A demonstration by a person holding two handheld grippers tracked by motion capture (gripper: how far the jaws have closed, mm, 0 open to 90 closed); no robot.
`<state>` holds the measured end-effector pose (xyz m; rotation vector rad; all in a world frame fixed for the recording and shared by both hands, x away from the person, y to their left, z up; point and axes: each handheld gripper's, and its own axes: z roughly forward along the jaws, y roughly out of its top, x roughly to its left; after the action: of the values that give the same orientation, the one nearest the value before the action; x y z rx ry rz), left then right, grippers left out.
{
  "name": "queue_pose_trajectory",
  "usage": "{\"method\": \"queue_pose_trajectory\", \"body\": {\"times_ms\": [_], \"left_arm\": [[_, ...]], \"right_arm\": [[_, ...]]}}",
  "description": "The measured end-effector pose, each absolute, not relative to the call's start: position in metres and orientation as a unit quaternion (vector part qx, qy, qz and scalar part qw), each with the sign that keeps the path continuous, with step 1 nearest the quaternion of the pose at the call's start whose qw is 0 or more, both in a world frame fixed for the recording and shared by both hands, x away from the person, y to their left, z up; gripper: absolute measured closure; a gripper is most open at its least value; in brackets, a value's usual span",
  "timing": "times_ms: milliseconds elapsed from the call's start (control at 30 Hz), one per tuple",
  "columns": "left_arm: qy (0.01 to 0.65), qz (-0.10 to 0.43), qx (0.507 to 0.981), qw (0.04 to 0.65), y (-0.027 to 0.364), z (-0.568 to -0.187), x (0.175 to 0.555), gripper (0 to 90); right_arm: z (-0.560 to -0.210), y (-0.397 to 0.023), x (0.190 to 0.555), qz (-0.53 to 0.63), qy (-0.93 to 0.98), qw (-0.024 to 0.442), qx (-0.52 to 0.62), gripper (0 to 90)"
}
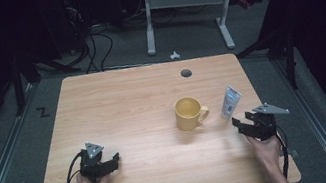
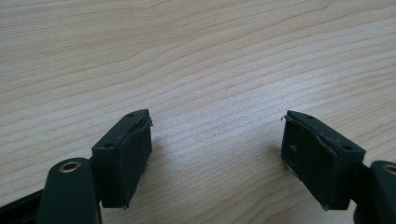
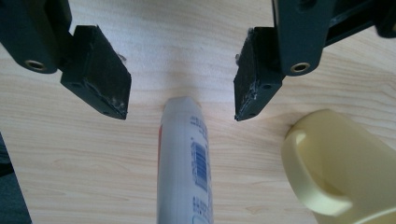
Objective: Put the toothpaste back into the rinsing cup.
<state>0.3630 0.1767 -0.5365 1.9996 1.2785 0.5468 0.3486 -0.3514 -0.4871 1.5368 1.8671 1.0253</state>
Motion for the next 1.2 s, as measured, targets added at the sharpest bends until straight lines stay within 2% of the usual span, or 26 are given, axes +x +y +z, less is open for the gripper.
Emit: {"method": "queue_pose_trajectory", "body": {"times_ms": [133,233,867,1200], "left_arm": [[0.493,0.211,0.770,0.346,0.177,-0.536,0.363,24.6],[0.493,0.210,0.770,0.346,0.177,-0.536,0.363,24.6],[0.492,0.211,0.770,0.346,0.177,-0.536,0.363,24.6],[0.492,0.211,0.770,0.346,0.177,-0.536,0.363,24.6]], "right_arm": [[-0.484,-0.351,0.356,0.380,0.687,0.254,0.565,37.3],[-0.481,-0.349,0.361,0.391,0.683,0.267,0.556,41.7],[-0.474,-0.343,0.392,0.394,0.681,0.257,0.562,47.1],[-0.473,-0.338,0.402,0.383,0.688,0.263,0.557,55.7]]}}
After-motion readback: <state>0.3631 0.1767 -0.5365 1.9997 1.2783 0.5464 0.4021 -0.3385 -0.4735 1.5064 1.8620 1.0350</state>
